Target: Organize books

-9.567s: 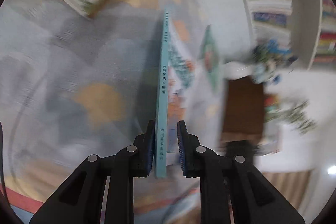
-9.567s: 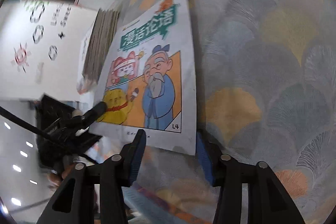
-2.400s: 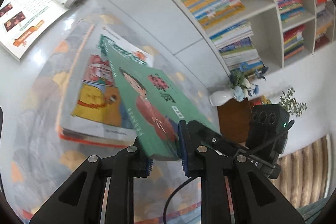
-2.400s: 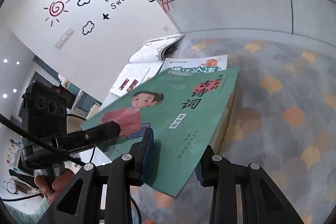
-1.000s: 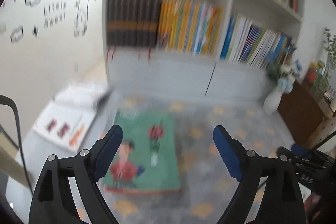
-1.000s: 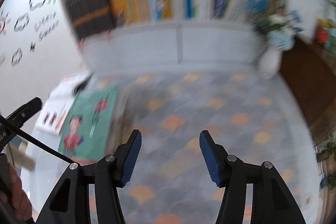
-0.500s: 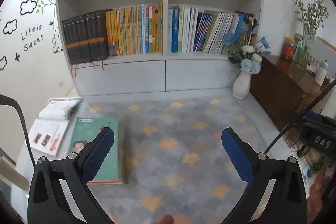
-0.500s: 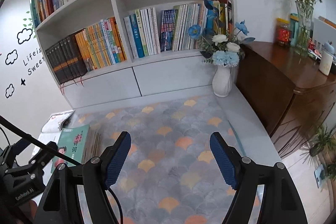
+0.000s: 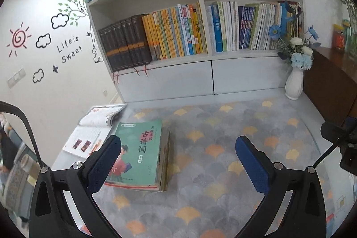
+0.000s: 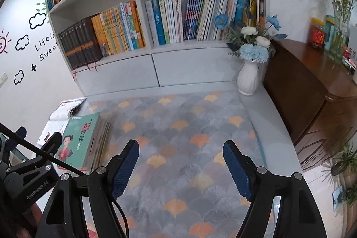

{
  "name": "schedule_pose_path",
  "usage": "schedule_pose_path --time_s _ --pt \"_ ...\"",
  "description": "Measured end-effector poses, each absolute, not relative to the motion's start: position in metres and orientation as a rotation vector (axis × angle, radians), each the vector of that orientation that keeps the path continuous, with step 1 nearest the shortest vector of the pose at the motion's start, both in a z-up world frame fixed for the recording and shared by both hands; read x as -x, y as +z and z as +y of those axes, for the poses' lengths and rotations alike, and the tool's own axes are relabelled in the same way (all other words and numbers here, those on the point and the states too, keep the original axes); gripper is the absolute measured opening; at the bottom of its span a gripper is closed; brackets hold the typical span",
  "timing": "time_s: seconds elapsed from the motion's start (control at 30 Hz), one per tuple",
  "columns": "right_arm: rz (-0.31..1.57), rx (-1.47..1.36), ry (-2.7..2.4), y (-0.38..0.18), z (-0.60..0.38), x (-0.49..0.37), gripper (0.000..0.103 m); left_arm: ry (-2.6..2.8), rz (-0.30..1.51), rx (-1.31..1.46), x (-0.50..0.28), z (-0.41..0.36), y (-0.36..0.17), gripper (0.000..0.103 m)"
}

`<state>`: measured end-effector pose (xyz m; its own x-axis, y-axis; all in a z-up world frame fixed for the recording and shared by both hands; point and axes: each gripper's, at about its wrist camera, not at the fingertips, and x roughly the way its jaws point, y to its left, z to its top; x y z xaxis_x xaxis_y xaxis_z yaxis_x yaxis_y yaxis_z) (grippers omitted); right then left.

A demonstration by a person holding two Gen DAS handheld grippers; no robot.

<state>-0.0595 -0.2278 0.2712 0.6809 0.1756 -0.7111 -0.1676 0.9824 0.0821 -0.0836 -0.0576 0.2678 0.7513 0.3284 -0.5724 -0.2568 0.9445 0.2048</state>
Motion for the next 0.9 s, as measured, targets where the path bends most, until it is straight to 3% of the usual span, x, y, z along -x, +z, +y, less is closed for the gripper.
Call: schedule_pose_path --time_s 0.33,0.9 --pt "0.862 -0.025 0.196 0.254 -0.235 0.051 0.076 0.258 0.778 -0.110 0.067 -0.070 0.243 0.103" --pt "0.880 -0.024 0.191 0.246 -0.234 0.043 0.076 0.165 0.853 -0.052 0.054 -0.068 0.227 0.102"
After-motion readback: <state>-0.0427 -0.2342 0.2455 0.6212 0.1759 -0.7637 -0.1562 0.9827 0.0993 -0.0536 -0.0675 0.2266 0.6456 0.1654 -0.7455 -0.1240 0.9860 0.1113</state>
